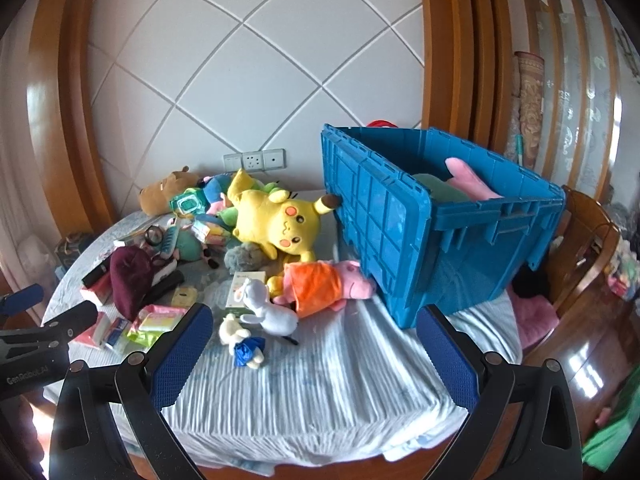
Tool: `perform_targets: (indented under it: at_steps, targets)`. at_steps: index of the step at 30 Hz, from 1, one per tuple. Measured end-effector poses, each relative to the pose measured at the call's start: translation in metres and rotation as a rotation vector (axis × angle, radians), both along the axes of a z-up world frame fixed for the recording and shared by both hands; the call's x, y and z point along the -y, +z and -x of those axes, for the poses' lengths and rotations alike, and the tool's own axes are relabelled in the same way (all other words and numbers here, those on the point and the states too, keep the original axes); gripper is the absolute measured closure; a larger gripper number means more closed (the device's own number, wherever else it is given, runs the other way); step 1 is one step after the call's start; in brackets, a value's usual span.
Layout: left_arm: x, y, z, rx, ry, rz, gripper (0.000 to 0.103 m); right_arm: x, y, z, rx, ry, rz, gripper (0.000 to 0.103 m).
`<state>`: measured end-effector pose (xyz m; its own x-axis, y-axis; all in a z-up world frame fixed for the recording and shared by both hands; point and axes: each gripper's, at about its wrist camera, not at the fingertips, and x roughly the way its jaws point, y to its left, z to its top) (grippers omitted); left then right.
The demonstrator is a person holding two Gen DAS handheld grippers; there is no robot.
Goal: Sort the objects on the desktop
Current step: 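Move both grippers toward the medicine box and white bear plush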
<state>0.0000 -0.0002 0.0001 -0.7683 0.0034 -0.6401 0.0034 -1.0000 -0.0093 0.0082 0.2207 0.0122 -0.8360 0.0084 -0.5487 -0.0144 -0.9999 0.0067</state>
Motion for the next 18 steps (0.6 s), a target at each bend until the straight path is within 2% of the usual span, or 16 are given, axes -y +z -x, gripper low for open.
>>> perform_targets:
  at_steps: [5,8,18]
  targets:
    - [0.001,-0.003,-0.003,-0.024,0.005,0.021,0.000,0.004,-0.001,0.000,0.002,0.006,0.002,0.000]
    - [0.010,-0.002,-0.006,-0.018,0.011,0.001,0.000,0.010,-0.002,0.003,0.009,0.011,0.001,0.000]
    - [0.022,-0.006,-0.008,0.012,0.020,0.017,0.000,0.029,-0.009,0.000,0.029,0.059,0.006,0.000]
